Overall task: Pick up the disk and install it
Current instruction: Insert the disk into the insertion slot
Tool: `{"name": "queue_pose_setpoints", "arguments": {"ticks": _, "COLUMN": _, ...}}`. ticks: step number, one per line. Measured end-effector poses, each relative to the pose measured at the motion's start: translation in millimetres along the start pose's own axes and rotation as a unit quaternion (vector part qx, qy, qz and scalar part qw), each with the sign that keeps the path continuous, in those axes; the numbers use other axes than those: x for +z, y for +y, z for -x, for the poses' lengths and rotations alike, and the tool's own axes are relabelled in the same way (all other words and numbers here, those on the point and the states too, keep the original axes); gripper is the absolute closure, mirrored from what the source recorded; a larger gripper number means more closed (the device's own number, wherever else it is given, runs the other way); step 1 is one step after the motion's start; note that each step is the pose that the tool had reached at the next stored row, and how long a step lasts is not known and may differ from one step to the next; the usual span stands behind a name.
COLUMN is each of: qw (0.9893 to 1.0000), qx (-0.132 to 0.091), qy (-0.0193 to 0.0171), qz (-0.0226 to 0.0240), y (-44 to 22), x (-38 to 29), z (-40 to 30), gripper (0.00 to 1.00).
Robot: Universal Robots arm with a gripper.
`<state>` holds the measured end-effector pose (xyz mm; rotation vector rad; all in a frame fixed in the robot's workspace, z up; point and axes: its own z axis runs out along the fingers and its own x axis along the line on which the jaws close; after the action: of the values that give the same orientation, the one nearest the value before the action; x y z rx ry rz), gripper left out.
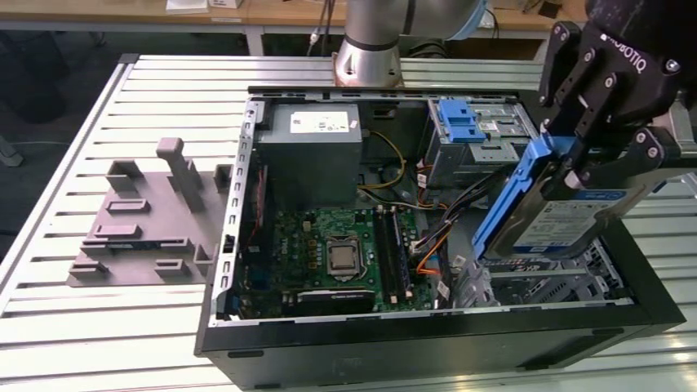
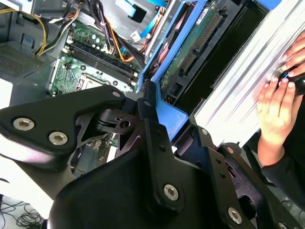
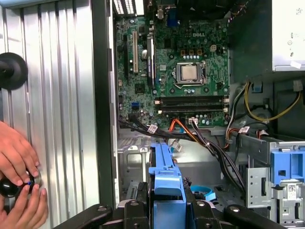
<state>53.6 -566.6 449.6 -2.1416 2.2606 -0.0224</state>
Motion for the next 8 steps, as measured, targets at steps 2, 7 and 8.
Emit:
{"name": "queue_pose_setpoints", "arguments": {"ticks": 2, "qw": 1.0, "qx": 0.0, "qy": 0.0, "qz": 0.0, "y": -3.0, "x": 0.9, "z": -0.2, "gripper": 0.64}}
{"name": "queue_pose_setpoints", "arguments": {"ticks": 7, "qw": 1.0, "qx": 0.0, "qy": 0.0, "qz": 0.0, "y": -8.6, "x": 3.0, "z": -0.2, "gripper": 0.64}}
{"name": "queue_pose_setpoints", "arguments": {"ticks": 8, "qw": 1.0, "qx": 0.0, "qy": 0.0, "qz": 0.0, "y": -9.2, "x": 3.4, "z": -0.2, "gripper": 0.64}}
